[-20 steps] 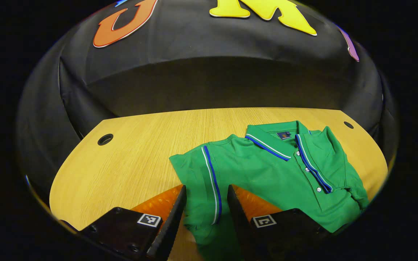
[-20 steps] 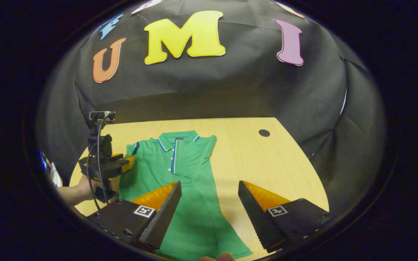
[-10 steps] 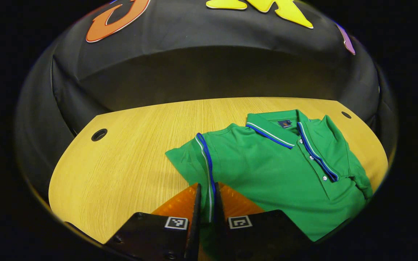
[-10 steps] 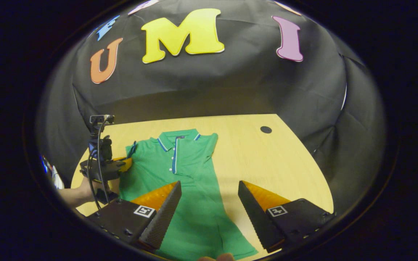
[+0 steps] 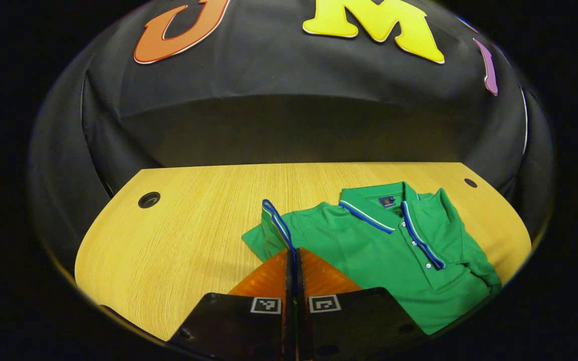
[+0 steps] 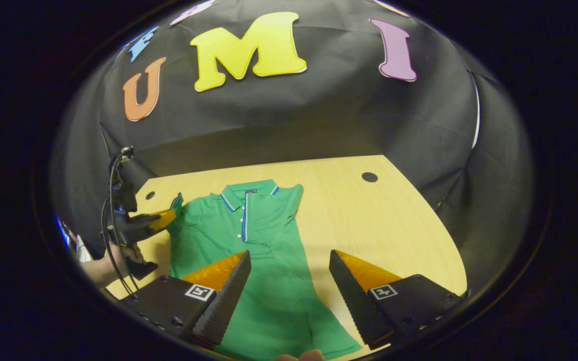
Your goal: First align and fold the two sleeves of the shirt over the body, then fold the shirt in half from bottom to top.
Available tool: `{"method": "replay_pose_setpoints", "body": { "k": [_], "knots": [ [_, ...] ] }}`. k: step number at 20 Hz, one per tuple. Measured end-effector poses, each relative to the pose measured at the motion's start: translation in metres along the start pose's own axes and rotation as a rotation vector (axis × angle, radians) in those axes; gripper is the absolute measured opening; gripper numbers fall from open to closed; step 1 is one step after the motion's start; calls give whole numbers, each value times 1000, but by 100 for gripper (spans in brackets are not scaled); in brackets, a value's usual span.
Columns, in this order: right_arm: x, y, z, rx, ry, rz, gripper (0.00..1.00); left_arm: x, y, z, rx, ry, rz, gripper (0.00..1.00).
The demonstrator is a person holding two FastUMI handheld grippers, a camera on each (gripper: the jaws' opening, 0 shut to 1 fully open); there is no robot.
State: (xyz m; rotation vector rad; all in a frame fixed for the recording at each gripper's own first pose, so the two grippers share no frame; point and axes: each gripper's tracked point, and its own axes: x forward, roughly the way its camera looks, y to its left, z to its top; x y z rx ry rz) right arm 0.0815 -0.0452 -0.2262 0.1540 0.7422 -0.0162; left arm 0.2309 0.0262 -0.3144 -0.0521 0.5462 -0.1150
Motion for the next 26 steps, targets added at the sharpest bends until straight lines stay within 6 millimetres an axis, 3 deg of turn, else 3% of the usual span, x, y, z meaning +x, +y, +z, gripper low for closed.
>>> {"method": "replay_pose_setpoints", "body": {
  "k": [2,6,9,11,15,16,19,21,22,25,26],
  "knots": [
    [-4,1,4,-6,-11,7,93,-6,-11,10,-10,-9,-21,7],
    [-19,-7,13,-2,-51,7,96,-19,-43,32,-3,-25,-67,6],
    [-29,-19,18,18,-76,1,93,-27,-78,46,2,-37,-105,6],
    [-36,-30,18,34,-84,-9,96,-28,-105,50,12,-36,-134,6],
    [-48,-56,16,65,-95,-36,93,-9,-144,37,41,1,-119,6],
    [-51,-62,14,71,-94,-42,96,-3,-153,32,45,11,-115,7],
    [-56,-77,11,72,-91,-58,96,12,-170,18,46,15,-101,9],
    [-57,-83,15,60,-98,-63,96,11,-177,14,45,14,-98,14],
    [-58,-81,16,53,-105,-63,93,8,-178,15,39,5,-91,35],
    [-52,-79,26,23,-121,-36,96,-10,-168,30,10,-56,-36,100],
    [-50,-75,29,7,-132,-23,93,-18,-165,35,3,-70,-24,100]
  ]
}}
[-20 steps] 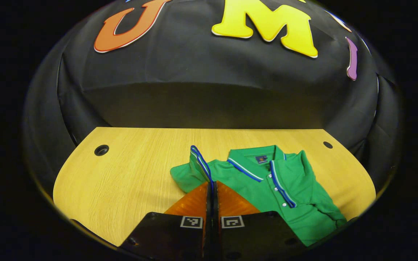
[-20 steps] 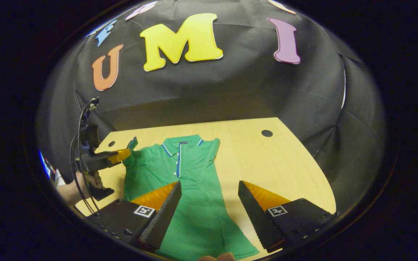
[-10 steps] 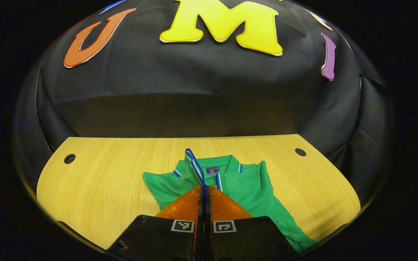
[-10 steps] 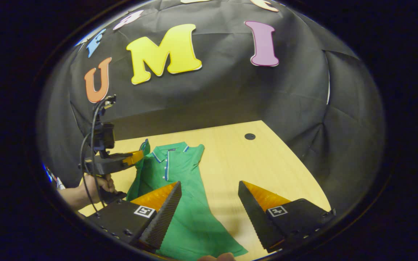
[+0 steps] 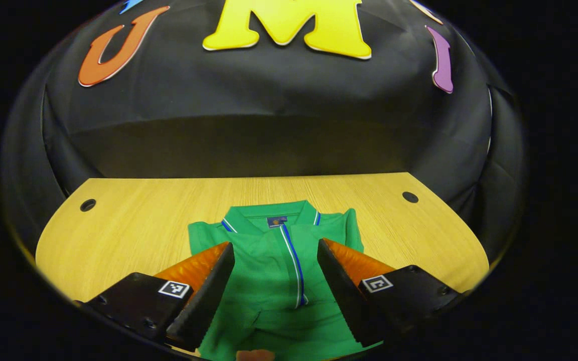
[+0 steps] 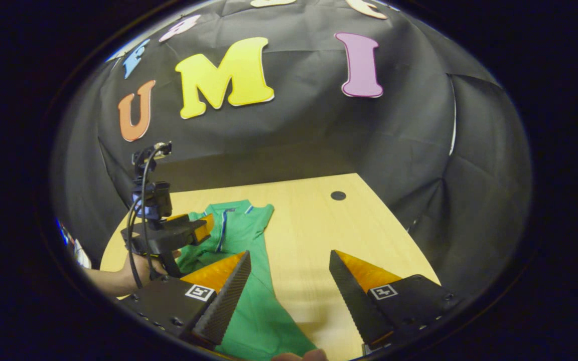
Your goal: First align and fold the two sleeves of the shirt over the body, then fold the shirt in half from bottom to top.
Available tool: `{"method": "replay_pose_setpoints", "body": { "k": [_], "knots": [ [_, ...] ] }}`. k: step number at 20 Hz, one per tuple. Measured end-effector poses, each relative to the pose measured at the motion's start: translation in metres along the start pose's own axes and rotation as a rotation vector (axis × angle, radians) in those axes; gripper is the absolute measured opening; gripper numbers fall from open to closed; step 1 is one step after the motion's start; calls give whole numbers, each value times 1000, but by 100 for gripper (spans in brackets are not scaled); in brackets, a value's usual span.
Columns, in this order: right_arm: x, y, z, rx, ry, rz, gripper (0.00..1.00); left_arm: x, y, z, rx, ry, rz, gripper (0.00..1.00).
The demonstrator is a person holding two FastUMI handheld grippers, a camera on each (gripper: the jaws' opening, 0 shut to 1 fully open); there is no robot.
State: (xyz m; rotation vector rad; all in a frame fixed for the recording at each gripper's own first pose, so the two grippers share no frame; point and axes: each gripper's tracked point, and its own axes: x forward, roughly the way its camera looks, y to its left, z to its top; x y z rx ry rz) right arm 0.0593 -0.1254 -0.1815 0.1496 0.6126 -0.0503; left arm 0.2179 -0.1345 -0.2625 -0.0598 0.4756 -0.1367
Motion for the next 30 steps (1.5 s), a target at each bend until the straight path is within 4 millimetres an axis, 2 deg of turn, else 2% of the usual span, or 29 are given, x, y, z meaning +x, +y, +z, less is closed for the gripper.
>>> {"method": "replay_pose_setpoints", "body": {
  "k": [1,7,8,10,13,17,19,20,21,22,24,27,30],
  "knots": [
    [3,5,4,-18,-10,19,96,-12,4,5,-8,-12,12,100],
    [16,48,21,-142,-70,176,96,-93,37,43,-6,-124,112,100],
    [15,53,22,-159,-82,196,93,-107,42,47,-7,-140,129,100],
    [12,62,22,-184,-97,224,96,-135,48,52,-2,-158,151,100],
    [-2,66,18,-195,-113,230,96,-173,52,46,14,-165,158,100],
    [-34,58,-7,-199,-114,190,96,-218,53,17,17,-143,129,100],
    [-54,52,-26,-204,-113,173,93,-241,56,0,30,-138,121,100],
    [-62,49,-37,-212,-105,166,96,-251,57,-12,29,-127,113,100],
    [-70,46,-50,-213,-93,161,93,-261,57,-22,26,-121,108,100],
    [-79,40,-64,-208,-79,152,96,-271,58,-31,25,-117,105,100],
    [-93,28,-88,-202,-52,130,97,-289,60,-51,28,-104,95,100],
    [-105,9,-123,-205,-6,100,97,-303,68,-92,52,-44,73,100],
    [-105,-10,-160,-214,70,82,97,-316,75,-144,75,61,36,100]
  ]
}}
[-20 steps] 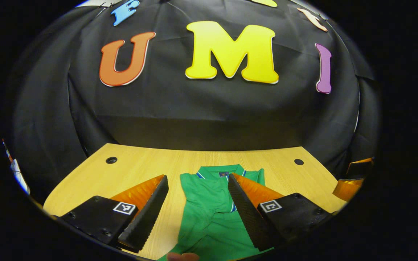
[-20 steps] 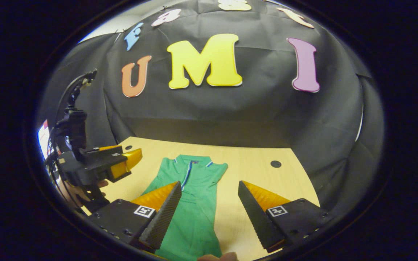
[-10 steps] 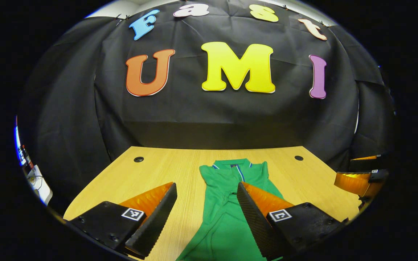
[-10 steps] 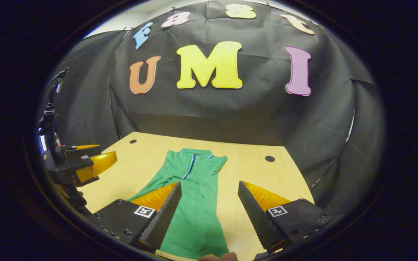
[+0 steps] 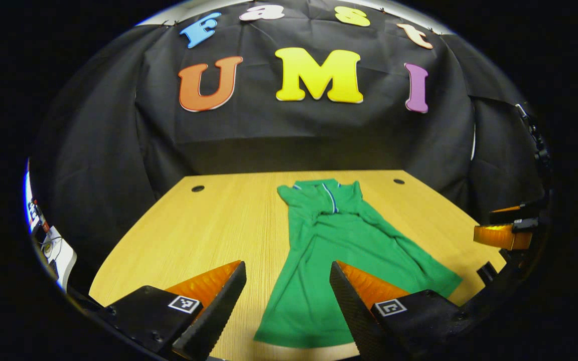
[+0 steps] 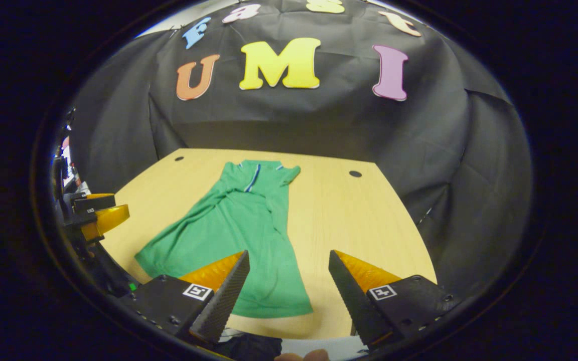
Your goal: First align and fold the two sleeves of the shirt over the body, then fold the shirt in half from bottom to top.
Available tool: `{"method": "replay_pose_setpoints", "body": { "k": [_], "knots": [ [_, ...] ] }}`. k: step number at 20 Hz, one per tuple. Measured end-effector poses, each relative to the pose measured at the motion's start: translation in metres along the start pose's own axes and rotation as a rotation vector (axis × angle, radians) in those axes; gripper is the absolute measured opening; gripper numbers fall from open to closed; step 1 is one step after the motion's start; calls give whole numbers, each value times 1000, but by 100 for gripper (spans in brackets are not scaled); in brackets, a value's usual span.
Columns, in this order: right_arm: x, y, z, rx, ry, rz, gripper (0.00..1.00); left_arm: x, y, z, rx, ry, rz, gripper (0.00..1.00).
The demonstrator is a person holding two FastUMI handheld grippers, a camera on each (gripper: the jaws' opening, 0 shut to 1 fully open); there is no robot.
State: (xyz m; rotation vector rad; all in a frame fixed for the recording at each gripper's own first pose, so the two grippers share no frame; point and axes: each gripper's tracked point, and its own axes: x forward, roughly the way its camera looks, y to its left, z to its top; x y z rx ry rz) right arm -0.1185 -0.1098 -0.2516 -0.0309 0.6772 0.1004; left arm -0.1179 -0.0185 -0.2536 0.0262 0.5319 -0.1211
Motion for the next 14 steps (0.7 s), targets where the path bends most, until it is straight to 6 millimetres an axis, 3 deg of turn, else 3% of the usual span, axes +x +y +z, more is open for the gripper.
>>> {"method": "replay_pose_setpoints", "body": {
  "k": [4,8,14],
  "knots": [
    [14,-19,-50,-23,94,-16,97,-4,17,-66,28,137,-3,100],
    [33,-21,-82,-47,169,-3,97,3,23,-104,-11,232,-11,100],
    [60,-16,-102,-67,238,26,98,4,23,-116,-17,280,-45,100]
  ]
}}
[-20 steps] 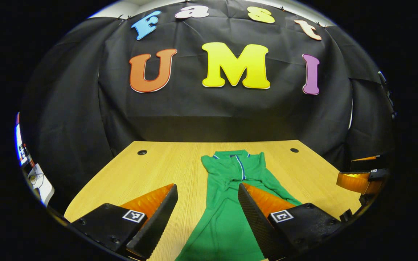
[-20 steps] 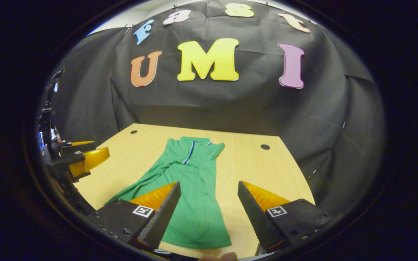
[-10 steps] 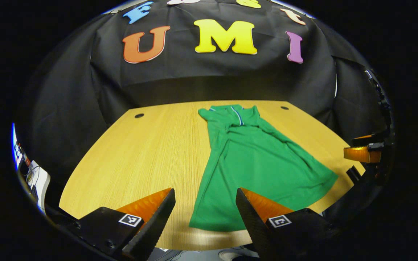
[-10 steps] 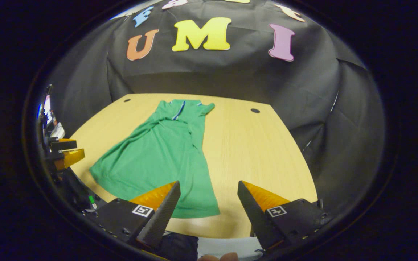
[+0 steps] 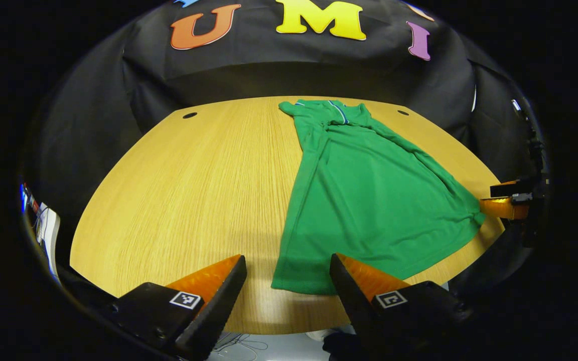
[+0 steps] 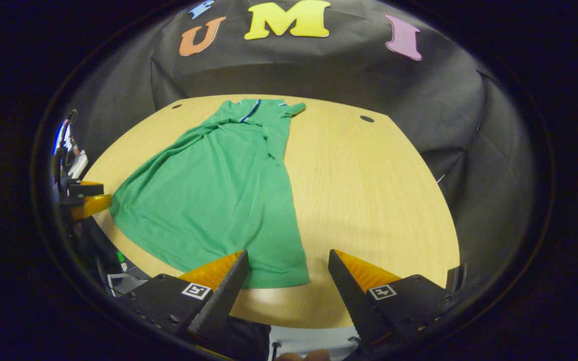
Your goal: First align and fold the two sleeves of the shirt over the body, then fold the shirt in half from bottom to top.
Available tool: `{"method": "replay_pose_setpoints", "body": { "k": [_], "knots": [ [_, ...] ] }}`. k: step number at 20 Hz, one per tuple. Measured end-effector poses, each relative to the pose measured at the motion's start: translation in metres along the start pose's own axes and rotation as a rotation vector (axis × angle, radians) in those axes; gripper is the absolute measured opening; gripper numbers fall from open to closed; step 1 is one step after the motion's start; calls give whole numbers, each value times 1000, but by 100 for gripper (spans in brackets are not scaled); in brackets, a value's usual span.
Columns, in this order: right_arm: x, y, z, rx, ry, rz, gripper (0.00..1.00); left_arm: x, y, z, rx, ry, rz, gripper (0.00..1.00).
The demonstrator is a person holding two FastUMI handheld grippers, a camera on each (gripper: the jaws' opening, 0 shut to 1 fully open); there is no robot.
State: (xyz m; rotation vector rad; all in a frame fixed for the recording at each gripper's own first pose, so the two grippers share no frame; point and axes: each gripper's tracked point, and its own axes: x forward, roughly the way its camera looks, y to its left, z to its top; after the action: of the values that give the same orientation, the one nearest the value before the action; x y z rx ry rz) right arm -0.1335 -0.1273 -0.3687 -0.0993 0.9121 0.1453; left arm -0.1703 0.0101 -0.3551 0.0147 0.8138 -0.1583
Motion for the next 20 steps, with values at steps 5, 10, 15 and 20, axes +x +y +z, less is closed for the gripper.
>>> {"method": "replay_pose_setpoints", "body": {
  "k": [5,10,15,20],
  "knots": [
    [17,0,-8,-12,47,8,98,-3,0,-3,-13,42,-7,100],
    [16,2,-14,22,68,33,94,-2,0,-8,0,97,1,100],
    [13,6,-19,62,102,51,79,-7,-8,-16,-7,155,-11,100],
    [11,25,-22,64,126,96,27,-11,-15,-17,-65,176,-32,41]
  ]
}}
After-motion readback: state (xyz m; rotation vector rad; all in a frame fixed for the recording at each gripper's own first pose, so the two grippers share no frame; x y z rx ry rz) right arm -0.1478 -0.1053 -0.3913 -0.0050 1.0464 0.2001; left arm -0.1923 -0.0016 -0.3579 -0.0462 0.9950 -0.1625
